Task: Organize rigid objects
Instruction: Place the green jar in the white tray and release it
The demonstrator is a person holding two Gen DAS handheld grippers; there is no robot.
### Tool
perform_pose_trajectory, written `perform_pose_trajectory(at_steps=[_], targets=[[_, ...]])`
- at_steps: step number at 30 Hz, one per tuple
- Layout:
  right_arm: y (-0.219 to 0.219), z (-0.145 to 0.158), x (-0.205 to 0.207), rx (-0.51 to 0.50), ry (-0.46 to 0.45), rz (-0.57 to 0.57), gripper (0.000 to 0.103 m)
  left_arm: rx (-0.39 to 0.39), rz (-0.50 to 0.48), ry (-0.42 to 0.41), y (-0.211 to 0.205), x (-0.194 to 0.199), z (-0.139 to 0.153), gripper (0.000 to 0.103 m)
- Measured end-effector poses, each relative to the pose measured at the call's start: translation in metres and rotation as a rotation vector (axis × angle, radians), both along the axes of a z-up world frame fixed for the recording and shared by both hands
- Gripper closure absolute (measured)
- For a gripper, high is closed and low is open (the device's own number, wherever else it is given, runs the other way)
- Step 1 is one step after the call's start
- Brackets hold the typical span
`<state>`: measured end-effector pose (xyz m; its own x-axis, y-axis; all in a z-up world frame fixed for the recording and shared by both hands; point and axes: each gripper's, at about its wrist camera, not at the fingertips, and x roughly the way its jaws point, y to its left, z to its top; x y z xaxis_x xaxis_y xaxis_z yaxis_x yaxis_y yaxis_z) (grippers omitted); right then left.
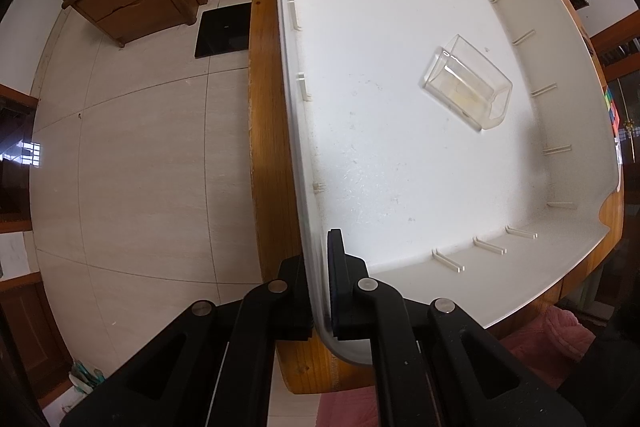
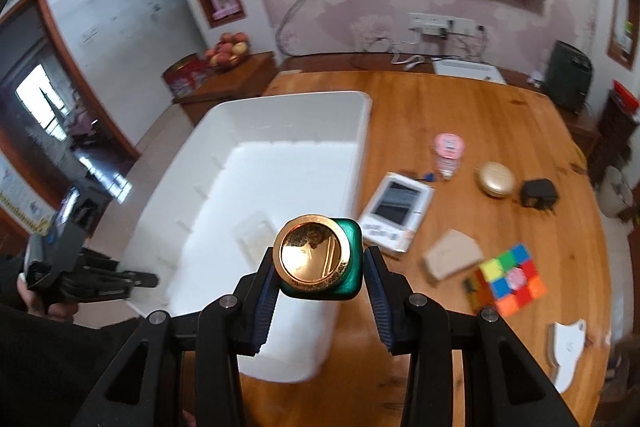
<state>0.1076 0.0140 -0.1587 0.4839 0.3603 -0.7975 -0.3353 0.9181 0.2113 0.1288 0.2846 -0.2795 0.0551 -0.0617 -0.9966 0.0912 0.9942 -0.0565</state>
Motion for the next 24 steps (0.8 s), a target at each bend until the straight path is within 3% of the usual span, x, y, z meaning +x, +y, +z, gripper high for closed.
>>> perform_pose_trajectory(at_steps=[11,24], targets=[[0.061,-0.033,-0.002,-0.04,0.117,0.168,0.061,0.012,-0.015,-0.004,-0.004,-0.001,0.0,0.097],[0.061,-0.062,0.003,-0.096,0.201,0.143,0.061,0.028,-0.029,0.001,-0.01,0.0,0.003,0.097]])
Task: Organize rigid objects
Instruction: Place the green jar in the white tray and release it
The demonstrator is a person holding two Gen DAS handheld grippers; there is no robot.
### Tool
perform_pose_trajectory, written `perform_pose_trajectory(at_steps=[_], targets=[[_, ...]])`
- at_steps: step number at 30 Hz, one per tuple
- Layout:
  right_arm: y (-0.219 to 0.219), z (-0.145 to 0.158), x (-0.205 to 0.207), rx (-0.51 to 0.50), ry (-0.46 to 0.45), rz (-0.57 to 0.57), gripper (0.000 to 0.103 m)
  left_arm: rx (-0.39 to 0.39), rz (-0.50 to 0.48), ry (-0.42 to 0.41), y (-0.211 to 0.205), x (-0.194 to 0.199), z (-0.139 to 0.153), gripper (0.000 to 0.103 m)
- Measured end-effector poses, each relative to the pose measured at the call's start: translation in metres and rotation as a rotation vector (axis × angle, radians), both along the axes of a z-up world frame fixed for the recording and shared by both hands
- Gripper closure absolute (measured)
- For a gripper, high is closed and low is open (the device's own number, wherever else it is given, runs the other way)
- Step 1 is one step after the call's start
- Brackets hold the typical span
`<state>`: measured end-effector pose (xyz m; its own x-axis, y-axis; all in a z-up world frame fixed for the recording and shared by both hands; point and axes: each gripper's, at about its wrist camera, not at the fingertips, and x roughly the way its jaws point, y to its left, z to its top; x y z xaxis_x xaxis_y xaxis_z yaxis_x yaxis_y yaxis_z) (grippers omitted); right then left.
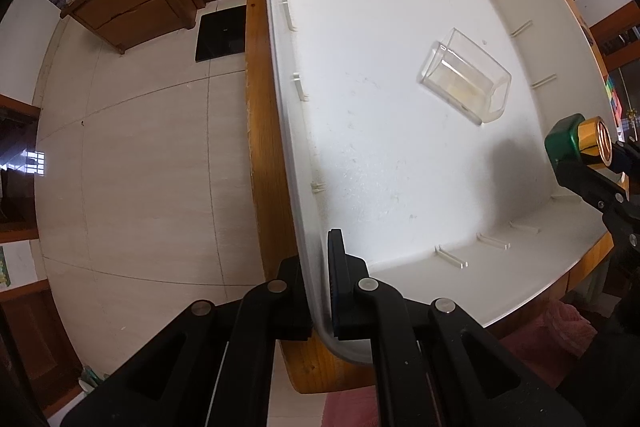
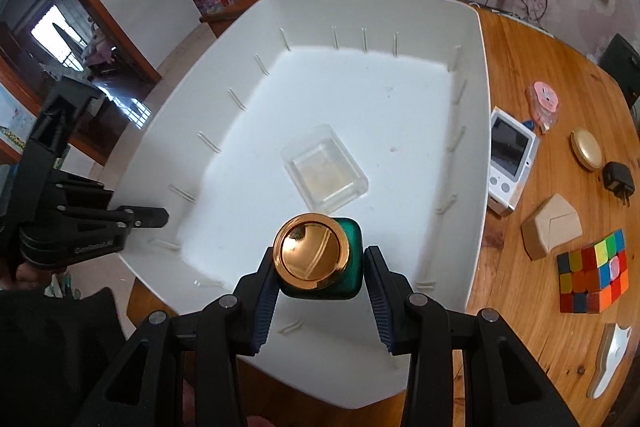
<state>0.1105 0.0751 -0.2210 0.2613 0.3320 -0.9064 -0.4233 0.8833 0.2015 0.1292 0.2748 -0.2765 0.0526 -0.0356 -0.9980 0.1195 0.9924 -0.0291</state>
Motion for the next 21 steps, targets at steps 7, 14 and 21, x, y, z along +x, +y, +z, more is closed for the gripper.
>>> perform_pose_trajectory(at_steps=[7,14,21], targets=[[-0.008,0.008,0.001,0.041,-0.047,-0.02,0.048,0.004,0.0,0.001,0.0,-0.001,0.002,0.097],[-0.034,0.028,-0.001,0.109,-0.162,-0.088,0.034,0.01,0.013,0.004,0.002,0.0,0.001,0.097],[-0.08,0.047,-0.003,0.144,-0.307,-0.241,0.031,0.021,0.038,0.004,0.003,0.001,0.002,0.097]])
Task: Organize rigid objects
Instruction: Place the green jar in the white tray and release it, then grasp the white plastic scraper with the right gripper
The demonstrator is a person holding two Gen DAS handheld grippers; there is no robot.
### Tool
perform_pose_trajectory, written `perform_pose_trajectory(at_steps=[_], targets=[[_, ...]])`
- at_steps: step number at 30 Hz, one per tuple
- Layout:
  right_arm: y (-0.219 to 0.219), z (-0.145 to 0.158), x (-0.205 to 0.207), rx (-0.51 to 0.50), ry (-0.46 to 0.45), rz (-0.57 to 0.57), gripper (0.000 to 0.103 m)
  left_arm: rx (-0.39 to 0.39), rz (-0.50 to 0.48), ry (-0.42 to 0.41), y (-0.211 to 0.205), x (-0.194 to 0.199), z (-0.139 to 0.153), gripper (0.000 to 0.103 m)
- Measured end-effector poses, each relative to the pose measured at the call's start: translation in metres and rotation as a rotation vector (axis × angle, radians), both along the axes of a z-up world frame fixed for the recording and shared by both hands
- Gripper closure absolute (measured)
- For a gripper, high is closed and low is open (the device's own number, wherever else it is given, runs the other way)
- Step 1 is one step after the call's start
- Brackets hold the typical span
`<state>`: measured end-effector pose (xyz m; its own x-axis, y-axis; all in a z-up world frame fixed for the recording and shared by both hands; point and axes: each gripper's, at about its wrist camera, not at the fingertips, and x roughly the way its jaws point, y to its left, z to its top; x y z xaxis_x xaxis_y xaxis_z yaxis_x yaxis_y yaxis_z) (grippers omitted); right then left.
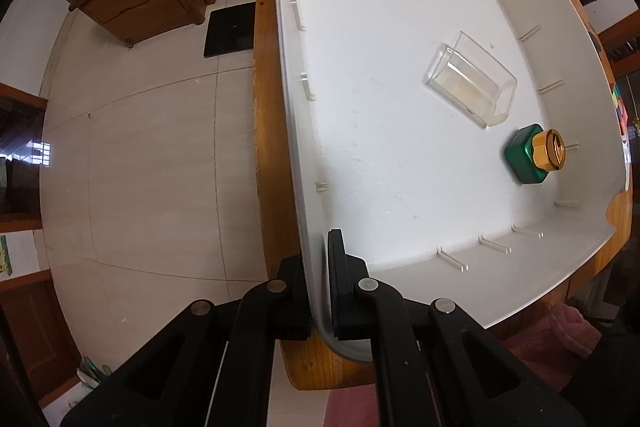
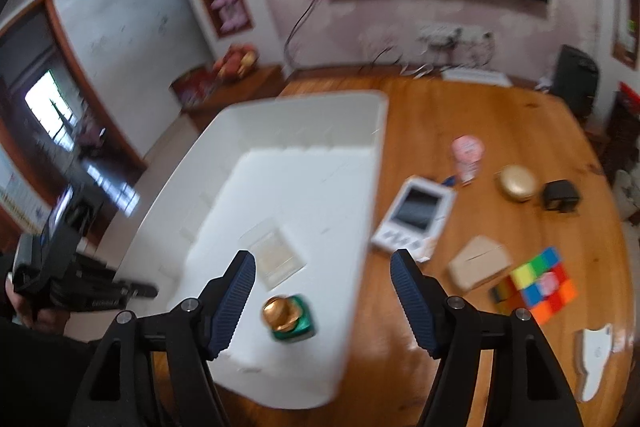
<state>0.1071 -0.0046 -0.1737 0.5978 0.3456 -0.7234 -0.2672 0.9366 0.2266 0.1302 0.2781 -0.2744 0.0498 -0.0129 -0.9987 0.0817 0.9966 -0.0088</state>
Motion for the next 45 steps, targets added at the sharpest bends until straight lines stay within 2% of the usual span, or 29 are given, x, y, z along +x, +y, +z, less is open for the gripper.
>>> perform_pose_trajectory(at_steps=[5,17,26,31,38,45], targets=[[-0.047,0.006,-0.002,0.009,-0.063,-0.143,0.024,0.007,0.029,-0.01,0.001,0.002,0.001,0.097],[-0.15,-0.008,-0.011,-0.036,-0.045,-0.39,0.022,0.029,0.109,-0.008,0.0,0.003,0.001,0.096],[-0.189,-0.03,-0.02,-0.064,0.01,-0.452,0.022,0.05,0.157,-0.013,0.0,0.004,0.002,0.095],[-0.208,-0.049,-0.023,-0.072,0.074,-0.476,0.022,0.066,0.18,-0.019,-0.003,0.003,0.003,0.094],[-0.221,-0.076,-0.023,-0.112,0.172,-0.478,0.022,0.078,0.202,-0.014,-0.006,0.002,0.004,0.093],[-0.23,-0.096,-0.023,-0.131,0.23,-0.476,0.022,0.084,0.218,-0.015,-0.005,0.001,0.004,0.092]])
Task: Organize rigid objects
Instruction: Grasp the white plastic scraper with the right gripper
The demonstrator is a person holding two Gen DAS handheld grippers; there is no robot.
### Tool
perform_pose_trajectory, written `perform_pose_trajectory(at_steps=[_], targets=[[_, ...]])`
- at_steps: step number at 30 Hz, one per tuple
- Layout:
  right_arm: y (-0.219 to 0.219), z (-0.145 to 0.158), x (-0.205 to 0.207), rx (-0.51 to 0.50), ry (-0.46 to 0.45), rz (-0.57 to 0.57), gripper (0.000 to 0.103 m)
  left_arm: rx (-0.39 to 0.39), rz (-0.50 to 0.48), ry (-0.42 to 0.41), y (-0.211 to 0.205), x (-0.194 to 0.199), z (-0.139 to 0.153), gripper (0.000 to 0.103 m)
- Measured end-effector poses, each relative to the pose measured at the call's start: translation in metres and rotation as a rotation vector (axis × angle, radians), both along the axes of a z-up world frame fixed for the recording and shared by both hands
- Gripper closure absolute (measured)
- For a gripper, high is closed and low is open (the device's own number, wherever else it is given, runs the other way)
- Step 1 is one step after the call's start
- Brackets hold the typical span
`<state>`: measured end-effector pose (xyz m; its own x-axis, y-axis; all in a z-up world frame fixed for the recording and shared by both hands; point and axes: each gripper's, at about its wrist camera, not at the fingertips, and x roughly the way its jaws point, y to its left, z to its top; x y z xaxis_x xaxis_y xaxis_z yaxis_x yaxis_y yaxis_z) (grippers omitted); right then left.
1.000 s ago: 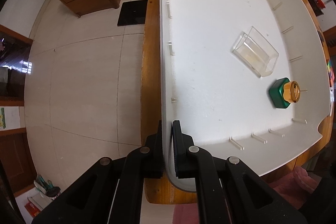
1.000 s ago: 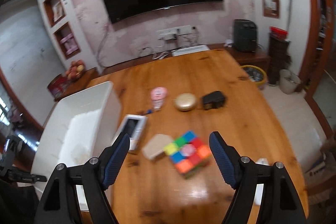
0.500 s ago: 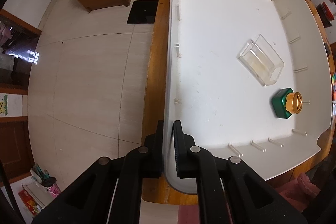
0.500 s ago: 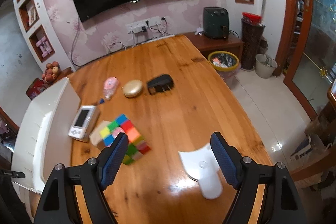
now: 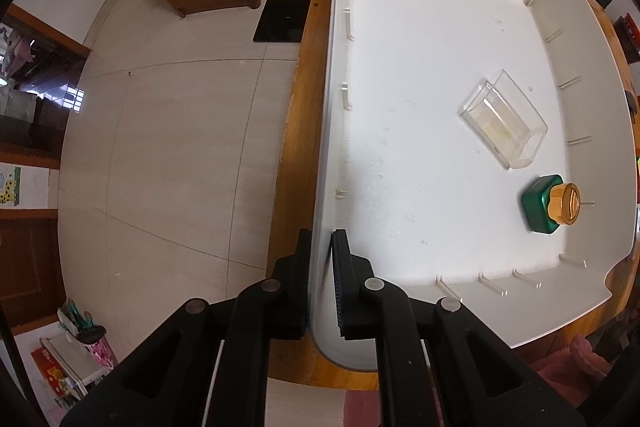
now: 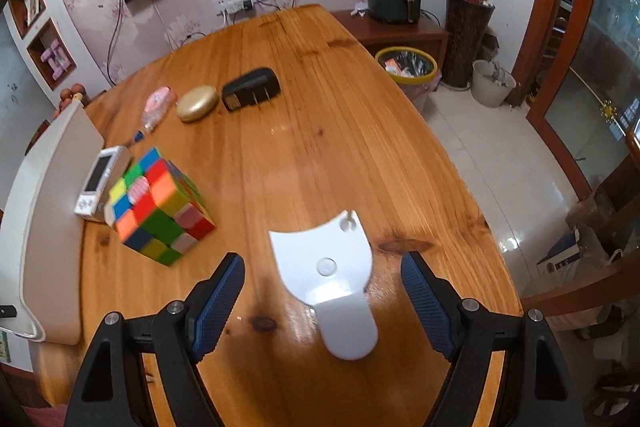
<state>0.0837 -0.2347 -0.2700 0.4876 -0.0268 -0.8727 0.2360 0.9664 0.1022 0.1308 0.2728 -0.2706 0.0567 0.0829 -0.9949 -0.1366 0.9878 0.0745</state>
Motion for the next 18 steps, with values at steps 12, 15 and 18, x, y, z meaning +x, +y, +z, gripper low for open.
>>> perform_pose_trajectory(at_steps=[12,15,18], targets=[[-0.005,-0.019,0.007,-0.03,0.077,0.008,0.022,0.006,0.014,0.004,0.001,0.0,0.0,0.092],[-0.004,-0.02,0.009,-0.028,0.077,0.019,0.03,0.008,0.012,0.004,0.001,0.0,-0.001,0.092],[0.0,-0.018,0.01,-0.026,0.073,0.041,0.04,0.007,0.01,0.005,0.001,0.001,-0.001,0.092]])
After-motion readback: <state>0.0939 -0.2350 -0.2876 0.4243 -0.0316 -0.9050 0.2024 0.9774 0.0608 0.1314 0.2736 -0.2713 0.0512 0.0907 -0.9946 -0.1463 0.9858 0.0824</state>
